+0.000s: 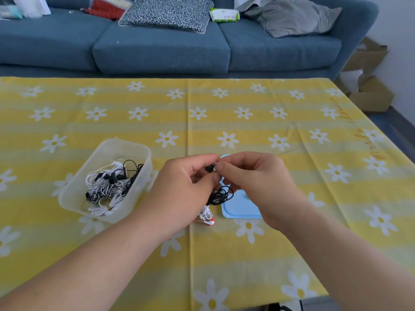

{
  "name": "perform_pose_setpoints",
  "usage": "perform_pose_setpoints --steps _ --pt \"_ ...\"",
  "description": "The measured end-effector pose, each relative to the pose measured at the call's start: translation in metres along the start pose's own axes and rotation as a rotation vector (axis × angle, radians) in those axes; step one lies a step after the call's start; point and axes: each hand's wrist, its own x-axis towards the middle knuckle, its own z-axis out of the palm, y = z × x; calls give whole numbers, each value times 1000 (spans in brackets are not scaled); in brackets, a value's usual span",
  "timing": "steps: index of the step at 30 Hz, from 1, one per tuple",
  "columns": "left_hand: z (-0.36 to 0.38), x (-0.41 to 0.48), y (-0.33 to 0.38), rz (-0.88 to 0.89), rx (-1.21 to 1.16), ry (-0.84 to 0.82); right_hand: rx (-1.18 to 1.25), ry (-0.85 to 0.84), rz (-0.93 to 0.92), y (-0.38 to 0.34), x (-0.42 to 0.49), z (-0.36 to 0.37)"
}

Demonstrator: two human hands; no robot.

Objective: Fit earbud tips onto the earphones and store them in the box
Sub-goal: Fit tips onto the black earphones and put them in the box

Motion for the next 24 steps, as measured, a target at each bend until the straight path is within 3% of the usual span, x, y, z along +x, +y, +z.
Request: perform_pose_setpoints --steps 10,18,24 --pt "-1 1 1 109 34 39 98 4 -54 1 -3 1" --pt "-3 1 0 131 29 60 -30 45 -155 1 -5 5" --pt "-6 1 1 180 58 85 2 33 -140 2 -4 2"
